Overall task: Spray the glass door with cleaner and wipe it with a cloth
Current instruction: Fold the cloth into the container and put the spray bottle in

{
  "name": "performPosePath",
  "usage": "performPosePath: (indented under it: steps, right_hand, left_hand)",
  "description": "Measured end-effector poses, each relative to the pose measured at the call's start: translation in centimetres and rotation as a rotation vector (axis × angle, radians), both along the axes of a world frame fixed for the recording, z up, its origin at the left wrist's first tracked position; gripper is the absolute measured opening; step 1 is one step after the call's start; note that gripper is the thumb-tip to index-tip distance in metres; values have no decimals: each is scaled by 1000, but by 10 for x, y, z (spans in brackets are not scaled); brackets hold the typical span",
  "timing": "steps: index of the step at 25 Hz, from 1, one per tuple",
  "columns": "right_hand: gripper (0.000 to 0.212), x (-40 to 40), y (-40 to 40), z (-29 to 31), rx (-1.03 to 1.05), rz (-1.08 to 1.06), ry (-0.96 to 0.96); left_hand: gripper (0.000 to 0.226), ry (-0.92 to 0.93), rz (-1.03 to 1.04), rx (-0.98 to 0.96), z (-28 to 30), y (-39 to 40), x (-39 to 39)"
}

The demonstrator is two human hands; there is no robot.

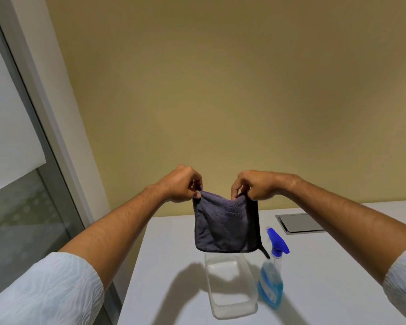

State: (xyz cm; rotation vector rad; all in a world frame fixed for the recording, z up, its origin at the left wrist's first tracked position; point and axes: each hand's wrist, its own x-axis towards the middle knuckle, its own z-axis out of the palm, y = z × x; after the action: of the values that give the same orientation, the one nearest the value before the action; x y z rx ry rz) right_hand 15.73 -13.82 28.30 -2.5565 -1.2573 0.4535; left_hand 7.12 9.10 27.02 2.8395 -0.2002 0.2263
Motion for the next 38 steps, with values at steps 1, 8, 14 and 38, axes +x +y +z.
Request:
performPosePath:
  steps: [1,8,14,38]
  right_hand:
    - [57,3,-1,3,52,15,-28]
    - [40,27,-5,14,498,59,-91]
    - [34,35,0,10,745,60,-91]
    - [24,46,13,12,608,-67,84]
  left_hand:
    - [9,-26,-10,-5,2,-5,4]
    - [17,-231,-109,-22,20,-31,21]
    - [13,-368,-130,-157,23,-45,29]
    - [17,-451,-3,-123,21,-34,37]
